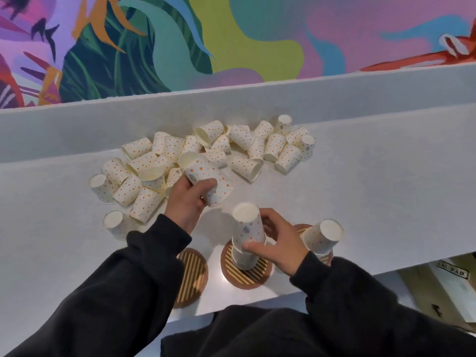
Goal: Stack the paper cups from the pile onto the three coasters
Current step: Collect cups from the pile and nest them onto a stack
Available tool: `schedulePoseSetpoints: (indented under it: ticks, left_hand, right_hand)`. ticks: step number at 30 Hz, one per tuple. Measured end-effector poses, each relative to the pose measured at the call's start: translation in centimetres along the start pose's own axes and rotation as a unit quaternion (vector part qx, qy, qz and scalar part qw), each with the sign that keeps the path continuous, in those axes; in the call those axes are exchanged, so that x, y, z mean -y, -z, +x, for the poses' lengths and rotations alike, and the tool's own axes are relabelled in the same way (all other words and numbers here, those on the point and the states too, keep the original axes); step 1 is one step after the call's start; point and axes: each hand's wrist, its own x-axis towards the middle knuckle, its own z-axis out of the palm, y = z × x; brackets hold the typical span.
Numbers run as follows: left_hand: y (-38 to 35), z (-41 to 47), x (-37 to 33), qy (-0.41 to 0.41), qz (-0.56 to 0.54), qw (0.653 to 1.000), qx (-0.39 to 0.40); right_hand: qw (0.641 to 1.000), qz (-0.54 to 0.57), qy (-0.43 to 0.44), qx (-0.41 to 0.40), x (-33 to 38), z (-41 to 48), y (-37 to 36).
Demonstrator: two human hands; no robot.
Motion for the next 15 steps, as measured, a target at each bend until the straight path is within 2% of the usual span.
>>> schedulePoseSetpoints:
  ticks: [7, 15]
  left_hand:
    - [-0.6, -4.8, 2.3, -0.069, 0.146, 0.987, 0.004]
    - [-1.7, -8.3, 5.6, -0.128, 0.336, 0.933, 0.009]
  right_hand:
    - [1.000, 0.003, 0.004, -0.015, -3.8, -1.1, -2.3]
    - [1.000, -0.005, -0.022, 0.001, -6.3, -1.3, -3.0]
